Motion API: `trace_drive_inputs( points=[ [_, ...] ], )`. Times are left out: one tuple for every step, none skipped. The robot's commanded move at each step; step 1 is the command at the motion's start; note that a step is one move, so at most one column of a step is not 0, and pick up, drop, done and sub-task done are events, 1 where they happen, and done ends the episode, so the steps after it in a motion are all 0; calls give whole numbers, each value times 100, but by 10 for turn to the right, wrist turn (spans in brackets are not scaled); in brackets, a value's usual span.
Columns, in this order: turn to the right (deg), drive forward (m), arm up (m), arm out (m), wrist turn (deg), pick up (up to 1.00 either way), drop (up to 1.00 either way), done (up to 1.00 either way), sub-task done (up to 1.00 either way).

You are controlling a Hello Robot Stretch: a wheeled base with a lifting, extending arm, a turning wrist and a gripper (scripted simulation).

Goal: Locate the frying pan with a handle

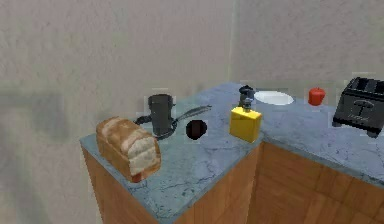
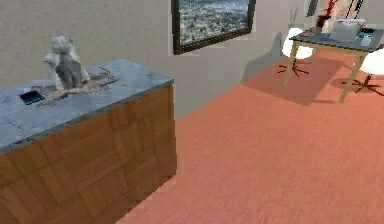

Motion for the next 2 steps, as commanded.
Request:
trace_drive_inputs(
  points=[
    [-30, 0, 0, 0, 0, 0, 0, 0, 0],
    [0, 95, 0, 0, 0, 0, 0, 0, 0]
  ],
)
